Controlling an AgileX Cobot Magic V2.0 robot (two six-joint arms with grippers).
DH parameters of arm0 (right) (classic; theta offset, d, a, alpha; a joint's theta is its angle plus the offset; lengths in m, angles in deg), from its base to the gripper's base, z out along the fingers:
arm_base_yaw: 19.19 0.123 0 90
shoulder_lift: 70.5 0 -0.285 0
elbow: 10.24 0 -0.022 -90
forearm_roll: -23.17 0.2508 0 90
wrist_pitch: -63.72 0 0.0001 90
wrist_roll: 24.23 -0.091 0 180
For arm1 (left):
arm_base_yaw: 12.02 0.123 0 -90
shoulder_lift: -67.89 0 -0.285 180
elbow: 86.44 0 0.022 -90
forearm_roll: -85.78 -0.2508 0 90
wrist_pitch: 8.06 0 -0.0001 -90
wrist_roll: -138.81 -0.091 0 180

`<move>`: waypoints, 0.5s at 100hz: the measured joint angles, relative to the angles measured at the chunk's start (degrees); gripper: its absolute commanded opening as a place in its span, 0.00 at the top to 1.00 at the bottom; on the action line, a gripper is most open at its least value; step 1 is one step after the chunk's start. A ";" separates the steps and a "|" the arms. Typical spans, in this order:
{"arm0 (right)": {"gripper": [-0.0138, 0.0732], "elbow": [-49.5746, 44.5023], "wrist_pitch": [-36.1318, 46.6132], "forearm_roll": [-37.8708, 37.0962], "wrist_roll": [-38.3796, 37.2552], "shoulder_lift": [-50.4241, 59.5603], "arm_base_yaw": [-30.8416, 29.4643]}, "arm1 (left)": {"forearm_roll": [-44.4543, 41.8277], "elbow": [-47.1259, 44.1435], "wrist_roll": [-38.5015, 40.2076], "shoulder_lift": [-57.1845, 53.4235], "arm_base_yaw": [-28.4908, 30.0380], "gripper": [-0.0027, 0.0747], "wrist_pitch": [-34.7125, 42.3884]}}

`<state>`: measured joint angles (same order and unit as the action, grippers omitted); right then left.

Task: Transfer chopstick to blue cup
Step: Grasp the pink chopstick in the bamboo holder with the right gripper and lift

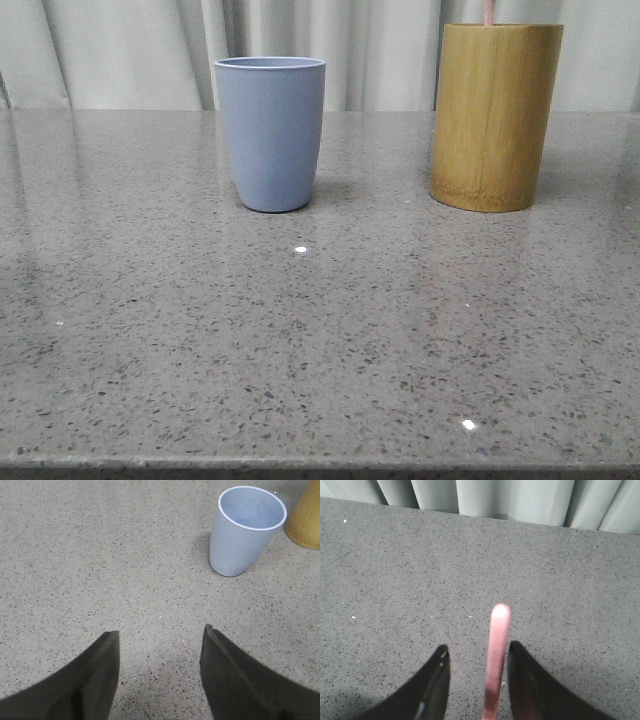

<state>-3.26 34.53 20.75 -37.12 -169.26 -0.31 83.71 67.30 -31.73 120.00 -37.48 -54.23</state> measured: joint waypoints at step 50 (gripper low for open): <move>0.92 0.11 0.10 -0.43 0.00 -0.27 0.00 | 0.00 0.00 0.00 0.00 0.00 0.49 0.00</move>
<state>-3.15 34.63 20.31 -37.12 -169.54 -0.31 83.71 67.30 -31.73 120.00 -37.48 -54.23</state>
